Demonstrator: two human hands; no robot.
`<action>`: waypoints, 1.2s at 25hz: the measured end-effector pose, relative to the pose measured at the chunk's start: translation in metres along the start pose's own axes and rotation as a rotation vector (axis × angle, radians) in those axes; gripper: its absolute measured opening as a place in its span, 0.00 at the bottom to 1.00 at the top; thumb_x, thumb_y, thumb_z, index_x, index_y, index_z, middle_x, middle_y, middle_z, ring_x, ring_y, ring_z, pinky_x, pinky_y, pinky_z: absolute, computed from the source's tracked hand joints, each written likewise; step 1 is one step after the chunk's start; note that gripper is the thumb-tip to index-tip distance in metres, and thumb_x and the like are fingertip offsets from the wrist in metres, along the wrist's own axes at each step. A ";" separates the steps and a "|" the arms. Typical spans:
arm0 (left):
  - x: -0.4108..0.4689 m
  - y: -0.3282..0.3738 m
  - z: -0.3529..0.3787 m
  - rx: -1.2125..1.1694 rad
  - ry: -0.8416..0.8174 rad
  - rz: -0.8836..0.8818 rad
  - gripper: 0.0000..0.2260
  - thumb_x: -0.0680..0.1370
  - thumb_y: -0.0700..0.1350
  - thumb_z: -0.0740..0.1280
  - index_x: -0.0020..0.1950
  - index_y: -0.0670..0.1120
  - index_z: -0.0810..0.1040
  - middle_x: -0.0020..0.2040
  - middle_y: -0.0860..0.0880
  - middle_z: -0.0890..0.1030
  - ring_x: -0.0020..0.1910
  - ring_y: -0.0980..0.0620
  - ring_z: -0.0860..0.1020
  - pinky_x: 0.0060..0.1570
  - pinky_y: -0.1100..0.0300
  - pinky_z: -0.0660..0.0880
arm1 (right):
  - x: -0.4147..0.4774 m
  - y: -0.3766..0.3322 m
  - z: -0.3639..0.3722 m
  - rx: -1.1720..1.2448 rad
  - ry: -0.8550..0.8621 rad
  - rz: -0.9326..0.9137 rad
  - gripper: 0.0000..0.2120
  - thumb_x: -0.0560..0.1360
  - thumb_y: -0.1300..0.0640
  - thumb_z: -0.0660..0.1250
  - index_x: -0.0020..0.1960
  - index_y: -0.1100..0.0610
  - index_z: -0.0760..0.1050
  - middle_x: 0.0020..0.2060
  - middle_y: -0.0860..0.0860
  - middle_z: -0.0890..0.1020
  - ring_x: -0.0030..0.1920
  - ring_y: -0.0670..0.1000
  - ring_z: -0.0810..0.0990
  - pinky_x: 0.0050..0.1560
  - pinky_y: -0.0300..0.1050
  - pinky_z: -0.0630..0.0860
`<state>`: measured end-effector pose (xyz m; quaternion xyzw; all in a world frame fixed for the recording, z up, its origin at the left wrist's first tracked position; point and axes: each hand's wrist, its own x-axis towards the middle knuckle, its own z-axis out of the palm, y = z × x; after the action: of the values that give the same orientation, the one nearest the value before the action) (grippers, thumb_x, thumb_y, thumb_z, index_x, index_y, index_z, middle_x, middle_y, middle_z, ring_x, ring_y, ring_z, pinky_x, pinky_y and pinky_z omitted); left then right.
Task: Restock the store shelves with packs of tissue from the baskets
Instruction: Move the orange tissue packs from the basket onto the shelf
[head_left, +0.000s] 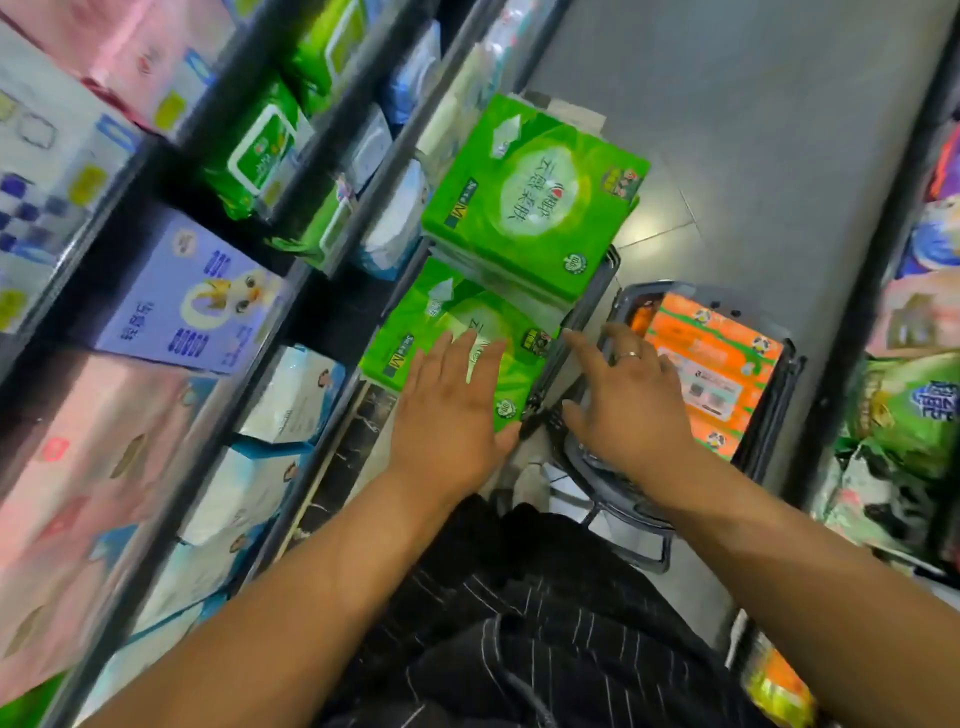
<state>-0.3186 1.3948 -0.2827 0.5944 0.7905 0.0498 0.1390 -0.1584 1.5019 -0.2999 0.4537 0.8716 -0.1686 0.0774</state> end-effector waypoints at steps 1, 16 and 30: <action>0.013 0.012 0.007 0.007 -0.038 0.041 0.37 0.69 0.58 0.72 0.74 0.46 0.65 0.72 0.40 0.68 0.72 0.37 0.63 0.72 0.41 0.59 | -0.005 0.015 0.005 0.001 0.001 0.055 0.37 0.68 0.47 0.71 0.74 0.49 0.64 0.69 0.62 0.68 0.65 0.66 0.69 0.61 0.65 0.69; 0.159 0.133 0.244 -0.012 -0.318 0.381 0.41 0.65 0.58 0.75 0.72 0.42 0.66 0.66 0.39 0.72 0.68 0.37 0.68 0.71 0.45 0.62 | -0.010 0.227 0.168 0.205 -0.170 0.758 0.37 0.73 0.43 0.67 0.77 0.52 0.56 0.72 0.59 0.61 0.67 0.63 0.65 0.63 0.57 0.69; 0.276 0.165 0.444 -0.691 -0.404 -0.339 0.44 0.69 0.47 0.77 0.76 0.50 0.52 0.64 0.52 0.74 0.62 0.53 0.74 0.65 0.52 0.70 | 0.089 0.380 0.304 0.459 -0.002 0.967 0.54 0.70 0.37 0.70 0.78 0.59 0.40 0.71 0.60 0.64 0.68 0.62 0.65 0.65 0.57 0.64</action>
<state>-0.1118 1.6670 -0.7108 0.3725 0.7707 0.1709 0.4879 0.0957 1.6610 -0.6932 0.8085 0.5040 -0.3004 0.0459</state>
